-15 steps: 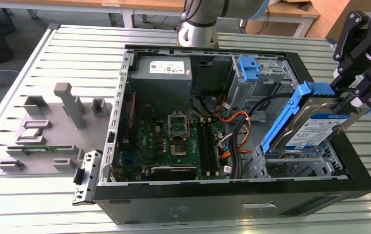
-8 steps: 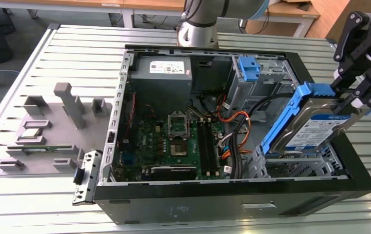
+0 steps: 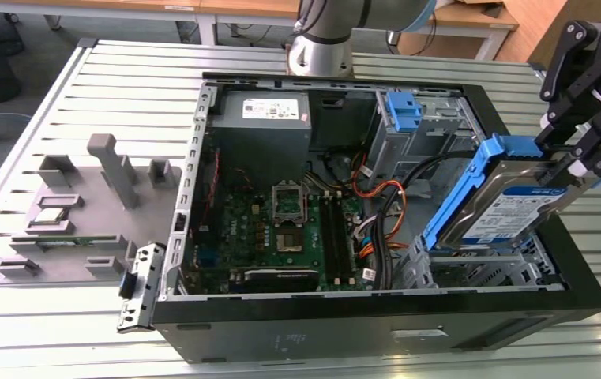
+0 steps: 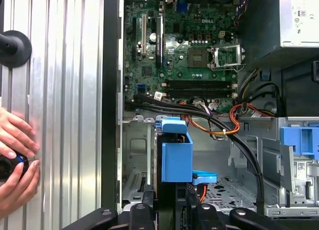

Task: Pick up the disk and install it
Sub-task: 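Insert the disk into the insertion slot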

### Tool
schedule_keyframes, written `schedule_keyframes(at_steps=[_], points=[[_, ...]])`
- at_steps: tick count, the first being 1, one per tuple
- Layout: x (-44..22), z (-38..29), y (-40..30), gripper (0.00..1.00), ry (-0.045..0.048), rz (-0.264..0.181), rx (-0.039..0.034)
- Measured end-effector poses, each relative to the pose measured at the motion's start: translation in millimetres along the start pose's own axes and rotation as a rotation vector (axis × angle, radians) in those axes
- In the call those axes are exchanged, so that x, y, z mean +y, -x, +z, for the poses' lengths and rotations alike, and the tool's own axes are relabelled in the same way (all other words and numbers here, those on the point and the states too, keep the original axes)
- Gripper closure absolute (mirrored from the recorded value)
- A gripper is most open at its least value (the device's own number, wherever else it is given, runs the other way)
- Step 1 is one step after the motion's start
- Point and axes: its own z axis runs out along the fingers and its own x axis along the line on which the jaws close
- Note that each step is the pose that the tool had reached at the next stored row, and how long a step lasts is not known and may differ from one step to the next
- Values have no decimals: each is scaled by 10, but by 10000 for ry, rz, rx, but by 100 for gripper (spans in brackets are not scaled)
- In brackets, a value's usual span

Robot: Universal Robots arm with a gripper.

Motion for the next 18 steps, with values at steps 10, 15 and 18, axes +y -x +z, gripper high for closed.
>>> schedule_keyframes(at_steps=[10,15,18], points=[[-11,9,-7,65,0,4,-2],[-12,14,-8,65,-1,72,-3],[-12,15,-8,65,-2,101,-4]])
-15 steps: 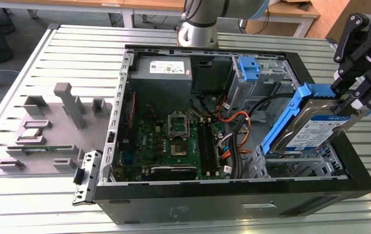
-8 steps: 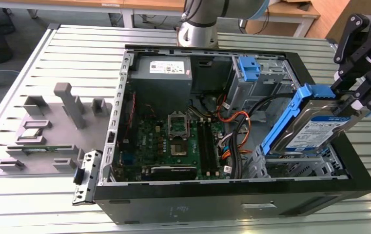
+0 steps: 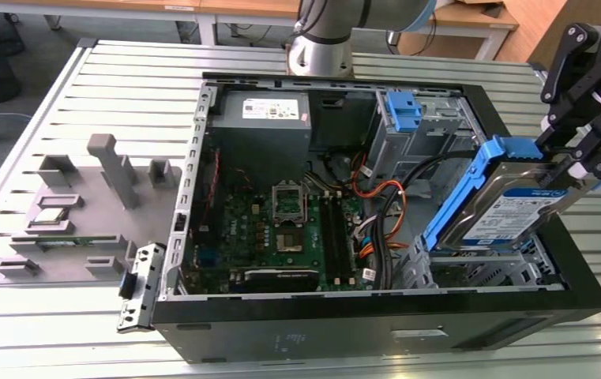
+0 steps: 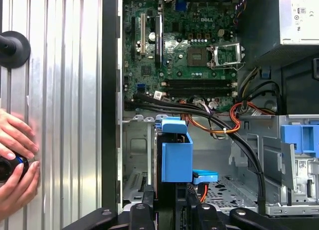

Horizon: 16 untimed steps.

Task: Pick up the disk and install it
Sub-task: 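Insert the disk into the insertion slot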

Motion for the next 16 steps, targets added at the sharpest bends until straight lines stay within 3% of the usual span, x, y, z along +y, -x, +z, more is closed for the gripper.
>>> schedule_keyframes(at_steps=[16], points=[[7,36,-1,65,0,1,-2]])
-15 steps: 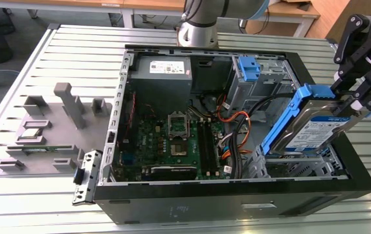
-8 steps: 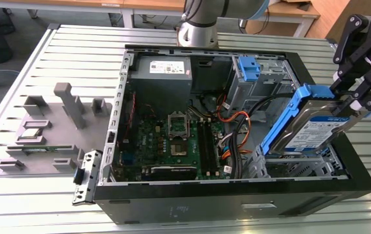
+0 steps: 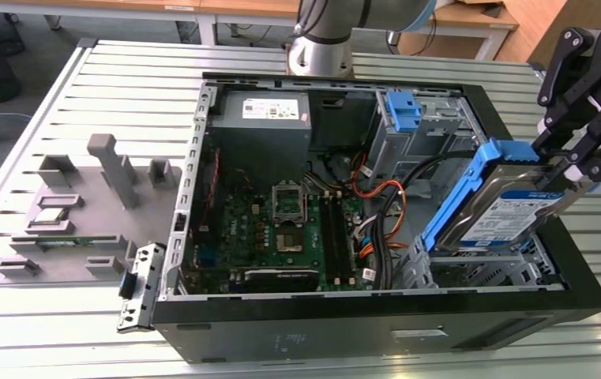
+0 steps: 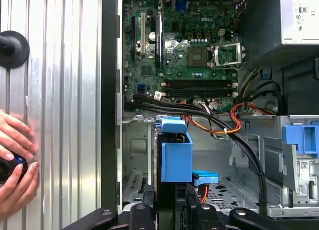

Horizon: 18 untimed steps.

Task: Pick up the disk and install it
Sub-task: 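Insert the disk into the insertion slot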

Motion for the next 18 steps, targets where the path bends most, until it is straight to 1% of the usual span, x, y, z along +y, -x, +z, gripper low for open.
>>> schedule_keyframes(at_steps=[5,10,11,18], points=[[-1,34,-1,65,0,0,0],[-1,38,-1,65,0,0,2],[-2,47,-1,65,0,0,-2],[-6,166,-5,65,0,0,0]])
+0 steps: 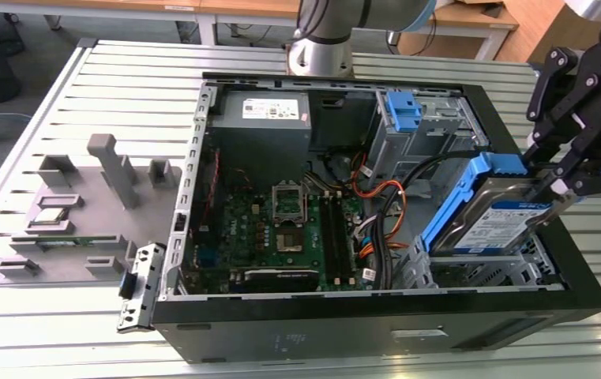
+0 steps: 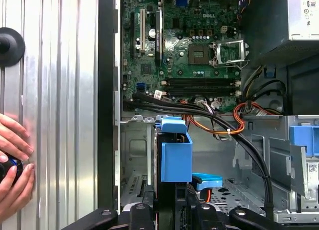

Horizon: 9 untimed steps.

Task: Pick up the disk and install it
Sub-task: 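Insert the disk into the insertion slot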

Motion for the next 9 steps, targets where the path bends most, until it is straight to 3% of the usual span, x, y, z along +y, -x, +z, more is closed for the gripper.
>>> schedule_keyframes(at_steps=[9], points=[[-6,163,-6,65,0,0,0]])
